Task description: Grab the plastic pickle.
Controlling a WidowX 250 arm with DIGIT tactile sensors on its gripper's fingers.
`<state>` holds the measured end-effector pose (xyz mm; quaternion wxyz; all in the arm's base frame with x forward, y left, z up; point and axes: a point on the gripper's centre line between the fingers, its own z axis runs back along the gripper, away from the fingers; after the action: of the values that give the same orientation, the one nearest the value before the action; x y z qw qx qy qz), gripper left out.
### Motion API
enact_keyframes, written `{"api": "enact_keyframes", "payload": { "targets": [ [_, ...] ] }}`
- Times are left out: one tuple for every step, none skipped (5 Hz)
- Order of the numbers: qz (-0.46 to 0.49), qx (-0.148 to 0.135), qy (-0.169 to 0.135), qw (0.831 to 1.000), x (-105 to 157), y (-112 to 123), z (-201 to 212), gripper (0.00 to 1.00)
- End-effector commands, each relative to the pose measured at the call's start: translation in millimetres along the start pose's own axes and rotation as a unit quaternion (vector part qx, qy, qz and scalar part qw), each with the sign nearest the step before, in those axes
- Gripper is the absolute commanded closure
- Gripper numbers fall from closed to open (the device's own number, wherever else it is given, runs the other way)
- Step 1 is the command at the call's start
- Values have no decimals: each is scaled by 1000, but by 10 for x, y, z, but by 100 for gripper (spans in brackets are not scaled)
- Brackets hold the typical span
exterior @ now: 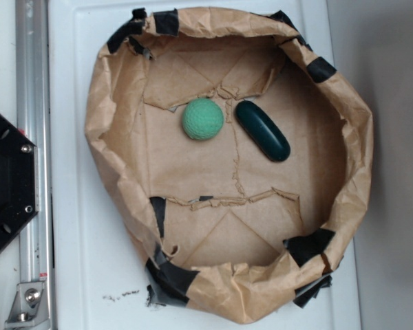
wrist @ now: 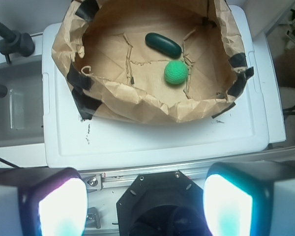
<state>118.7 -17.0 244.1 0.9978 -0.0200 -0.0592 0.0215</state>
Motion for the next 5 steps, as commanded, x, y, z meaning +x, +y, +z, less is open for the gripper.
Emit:
{"api": "enact_keyframes", "payload": {
  "targets": [
    [0,0,0,1000,0,0,0,0],
    [-74,30,-11,997,484,182,-225,0],
    [-143,51,14,988,979,227,-442,0],
    [-267,60,10,962,1423,198,-835,0],
    [-341,57,39,937,1499,295,-1266,0]
  ]
}}
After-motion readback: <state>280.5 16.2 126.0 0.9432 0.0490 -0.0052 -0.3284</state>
